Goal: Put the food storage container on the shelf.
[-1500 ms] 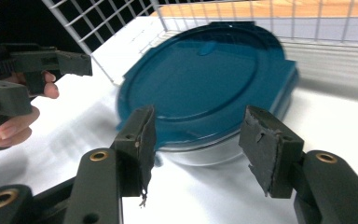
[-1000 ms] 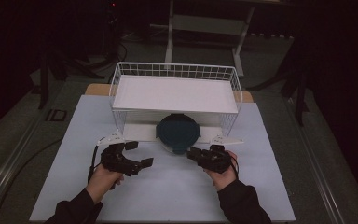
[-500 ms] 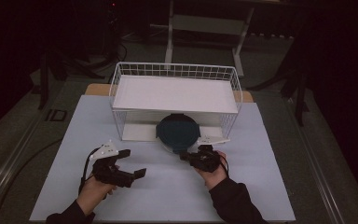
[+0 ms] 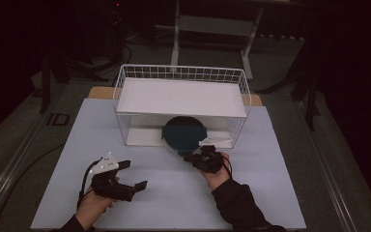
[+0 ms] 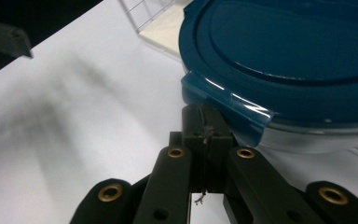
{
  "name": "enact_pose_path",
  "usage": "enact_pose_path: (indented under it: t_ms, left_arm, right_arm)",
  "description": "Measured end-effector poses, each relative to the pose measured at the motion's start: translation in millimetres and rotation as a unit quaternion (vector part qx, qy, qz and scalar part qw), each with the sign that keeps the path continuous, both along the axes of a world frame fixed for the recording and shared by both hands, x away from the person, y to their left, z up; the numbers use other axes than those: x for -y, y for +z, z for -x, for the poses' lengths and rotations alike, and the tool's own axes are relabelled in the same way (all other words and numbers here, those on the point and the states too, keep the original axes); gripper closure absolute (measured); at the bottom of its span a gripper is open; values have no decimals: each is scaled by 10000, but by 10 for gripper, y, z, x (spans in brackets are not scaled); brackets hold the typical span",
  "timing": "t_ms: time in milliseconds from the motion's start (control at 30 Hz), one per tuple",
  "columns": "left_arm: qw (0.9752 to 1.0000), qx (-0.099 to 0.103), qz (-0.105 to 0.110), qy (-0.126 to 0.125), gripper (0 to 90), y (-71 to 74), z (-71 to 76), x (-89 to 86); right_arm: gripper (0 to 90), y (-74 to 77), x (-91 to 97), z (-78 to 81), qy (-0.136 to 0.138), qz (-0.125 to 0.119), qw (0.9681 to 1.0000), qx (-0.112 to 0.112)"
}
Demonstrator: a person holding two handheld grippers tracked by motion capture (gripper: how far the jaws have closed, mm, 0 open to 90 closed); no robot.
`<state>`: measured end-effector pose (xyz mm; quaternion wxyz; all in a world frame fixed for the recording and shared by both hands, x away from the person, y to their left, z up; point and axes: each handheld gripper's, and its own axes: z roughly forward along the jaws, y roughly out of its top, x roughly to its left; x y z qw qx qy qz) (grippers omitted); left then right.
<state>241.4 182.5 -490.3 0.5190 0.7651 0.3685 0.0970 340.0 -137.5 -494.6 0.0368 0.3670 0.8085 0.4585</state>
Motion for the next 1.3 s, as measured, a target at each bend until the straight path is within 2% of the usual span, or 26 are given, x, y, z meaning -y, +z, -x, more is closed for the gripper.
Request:
enact_pose_path:
  t_ms: [67, 100, 300, 867, 933, 1067, 1133, 1167, 1200, 1300]
  left_arm:
    - [10000, 0, 0, 0, 4, 0, 0, 0]
    - [10000, -18, 13, -2, 4, -9, -3, 5]
    - [10000, -20, -4, -4, 4, -31, -20, 3]
    - [10000, 0, 2, -85, 4, -37, -22, 31]
    - [10000, 10, 11, -84, 4, -35, -20, 31]
    - [10000, 6, 17, -91, 4, -37, -14, 35]
    - [10000, -1, 8, -99, 4, -38, -9, 39]
    - [9999, 3, -1, -107, 4, -37, -6, 41]
    - [9999, 7, -3, -111, 4, -36, -4, 43]
    - [9999, 17, 30, -129, 4, -30, -2, 43]
  right_arm:
    - [900, -2, 5, -21, -27, 18, 10000, 10]
    - [900, -13, 26, -63, -135, -60, 9999, -34]
    - [900, -36, 41, -165, -304, -33, 9995, -28]
    - [900, -11, -114, -428, -472, -27, 9988, 143]
    - [900, 8, -110, -445, -473, -85, 9988, 123]
    - [900, 7, -127, -434, -460, 4, 9987, 236]
    - [899, 1, -125, -429, -476, -28, 9987, 179]
    - [893, -4, -118, -422, -480, -86, 9987, 130]
    - [847, -4, -106, -391, -430, -87, 9989, 175]
    - [818, -1, -96, -369, -408, -102, 9990, 163]
